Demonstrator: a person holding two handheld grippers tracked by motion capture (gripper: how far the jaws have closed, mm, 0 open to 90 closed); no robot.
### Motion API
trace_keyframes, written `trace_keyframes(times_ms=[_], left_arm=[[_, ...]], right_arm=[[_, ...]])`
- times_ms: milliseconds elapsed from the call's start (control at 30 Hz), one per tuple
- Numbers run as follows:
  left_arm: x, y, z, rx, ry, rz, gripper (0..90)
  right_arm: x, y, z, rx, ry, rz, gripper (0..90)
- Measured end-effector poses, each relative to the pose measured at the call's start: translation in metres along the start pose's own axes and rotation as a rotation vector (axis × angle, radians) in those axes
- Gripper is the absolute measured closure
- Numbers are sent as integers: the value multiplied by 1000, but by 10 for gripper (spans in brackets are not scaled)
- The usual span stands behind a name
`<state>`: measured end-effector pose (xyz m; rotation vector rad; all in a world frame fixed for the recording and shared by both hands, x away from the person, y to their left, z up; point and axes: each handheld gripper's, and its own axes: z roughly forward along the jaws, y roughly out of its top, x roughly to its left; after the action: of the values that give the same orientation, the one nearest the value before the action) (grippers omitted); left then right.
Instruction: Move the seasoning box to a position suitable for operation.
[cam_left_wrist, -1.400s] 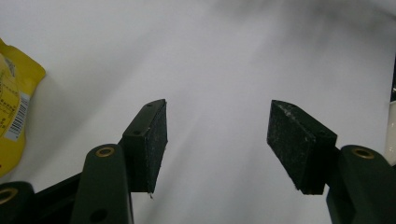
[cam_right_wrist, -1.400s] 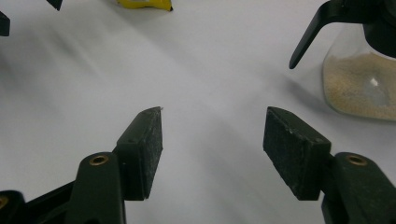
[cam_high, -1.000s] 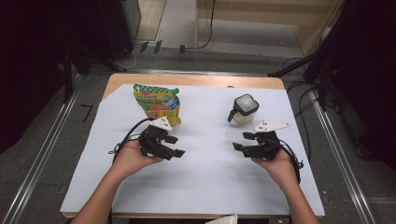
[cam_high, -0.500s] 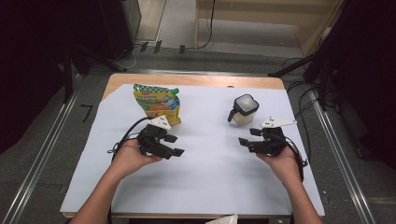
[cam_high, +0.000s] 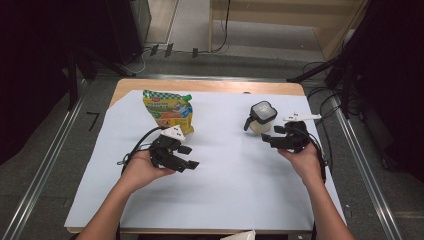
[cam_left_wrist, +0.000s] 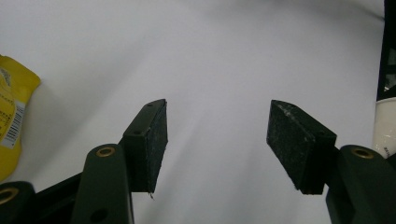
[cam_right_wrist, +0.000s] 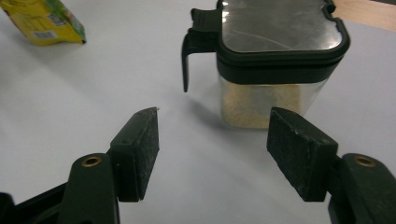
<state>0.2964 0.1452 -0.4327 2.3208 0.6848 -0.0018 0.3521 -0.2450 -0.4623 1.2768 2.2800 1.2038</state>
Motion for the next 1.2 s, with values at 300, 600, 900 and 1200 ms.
trace_keyframes(times_ms=[300, 600, 900, 1200], left_arm=[[0, -1, 0, -6, -4, -2, 390], [-1, -7, -2, -5, 1, -12, 389], [-4, -13, -3, 5, 11, -20, 390], [-6, -18, -5, 5, 14, -36, 389]], right_arm=[[-23, 7, 18, 22, -37, 15, 239], [-33, 7, 48, 11, -53, 9, 172], [-34, 9, 72, -58, -76, -12, 145], [-33, 7, 89, -122, -99, 17, 138]])
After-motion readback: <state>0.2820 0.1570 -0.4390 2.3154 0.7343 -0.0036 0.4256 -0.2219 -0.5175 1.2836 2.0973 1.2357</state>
